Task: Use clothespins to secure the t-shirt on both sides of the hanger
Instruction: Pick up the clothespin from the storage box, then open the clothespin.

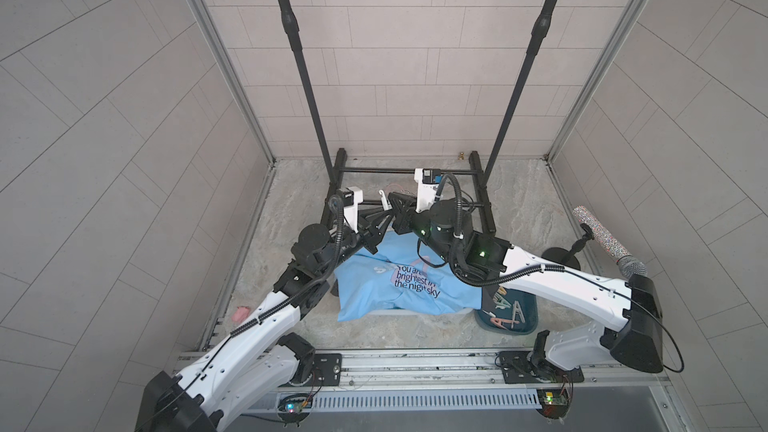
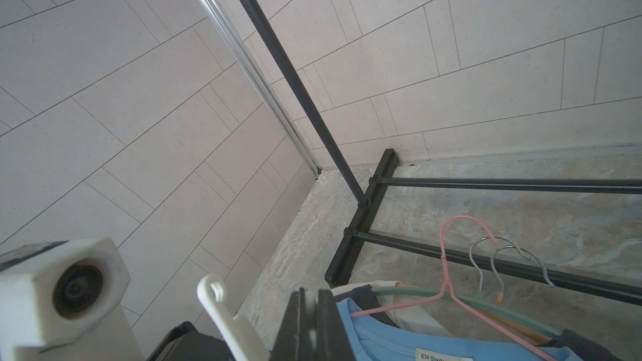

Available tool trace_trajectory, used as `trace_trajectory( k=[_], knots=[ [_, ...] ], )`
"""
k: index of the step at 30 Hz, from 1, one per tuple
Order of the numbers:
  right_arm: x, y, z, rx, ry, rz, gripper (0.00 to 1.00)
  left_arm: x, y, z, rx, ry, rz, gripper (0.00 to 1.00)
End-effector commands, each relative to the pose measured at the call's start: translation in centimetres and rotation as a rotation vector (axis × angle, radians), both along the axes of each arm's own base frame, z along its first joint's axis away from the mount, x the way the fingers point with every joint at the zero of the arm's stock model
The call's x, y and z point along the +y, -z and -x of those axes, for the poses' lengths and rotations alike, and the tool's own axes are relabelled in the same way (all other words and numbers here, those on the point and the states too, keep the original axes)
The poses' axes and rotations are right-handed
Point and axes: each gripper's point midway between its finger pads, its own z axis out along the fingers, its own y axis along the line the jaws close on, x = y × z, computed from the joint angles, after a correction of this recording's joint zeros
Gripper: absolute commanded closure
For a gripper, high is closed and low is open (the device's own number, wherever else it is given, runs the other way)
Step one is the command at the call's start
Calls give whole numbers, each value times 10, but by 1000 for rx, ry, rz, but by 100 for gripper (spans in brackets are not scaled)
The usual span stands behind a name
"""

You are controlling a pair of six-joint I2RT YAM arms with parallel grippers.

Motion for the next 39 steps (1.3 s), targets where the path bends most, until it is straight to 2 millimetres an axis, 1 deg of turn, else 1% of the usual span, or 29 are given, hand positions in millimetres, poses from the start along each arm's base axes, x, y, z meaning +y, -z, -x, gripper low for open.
trace_trajectory(
  k=[1, 3, 4, 5, 6, 7, 9, 10, 11, 13, 15, 17, 19, 22, 26, 29, 32, 35, 37, 39],
  knots=[
    [-7, -11, 4, -15, 12, 31, 95, 7, -10, -1, -44, -36, 5, 87],
    [-10, -11, 5, -16, 11, 51, 90, 10, -10, -1, -50, -53, -6, 93],
    [-11, -11, 6, -16, 11, 58, 85, 11, -10, -1, -56, -60, -12, 97],
    [-13, -11, 8, -15, 5, 76, 79, 12, -11, -1, -63, -67, -20, 99],
    [-13, -10, 10, -18, -10, 103, 74, 13, -10, -1, -65, -73, -28, 99],
    [-17, -10, 12, -26, -21, 142, 66, 15, -11, -1, -69, -82, -36, 100],
    [-27, -8, 18, -27, -40, 232, 50, 17, -9, -1, -75, -96, -65, 100],
    [-34, -6, 22, -26, -53, 288, 45, 19, -8, -1, -79, -104, -79, 100],
    [-42, -4, 26, -21, -61, 335, 41, 19, -8, 0, -91, -105, -94, 100],
    [-51, -4, 35, -15, -93, 389, 34, 20, -9, 0, -113, -109, -112, 100],
    [-53, -6, 45, -14, -144, 409, 30, 18, -12, 3, -145, -97, -133, 100],
    [-47, -10, 53, -9, -203, 403, 29, 16, -13, 6, -182, -78, -168, 100],
    [-41, -15, 55, 1, -233, 385, 28, 15, -13, 9, -220, -72, -204, 100],
    [-25, -19, 58, 9, -290, 347, 26, 17, -15, 11, -256, -74, -231, 100],
    [-9, -14, 53, 29, -320, 355, 26, 16, -18, 13, -266, -65, -232, 100],
    [0, -10, 47, 38, -319, 363, 25, 13, -17, 15, -273, -47, -232, 100],
    [10, -11, 42, 42, -322, 322, 25, 13, -15, 15, -280, -45, -238, 100],
    [21, -8, 37, 63, -325, 295, 30, 11, -15, 17, -285, -31, -240, 100],
    [23, -6, 32, 71, -307, 296, 38, 10, -14, 18, -285, -23, -242, 100],
    [25, -6, 29, 70, -295, 293, 40, 10, -14, 18, -285, -22, -244, 100]
  ],
)
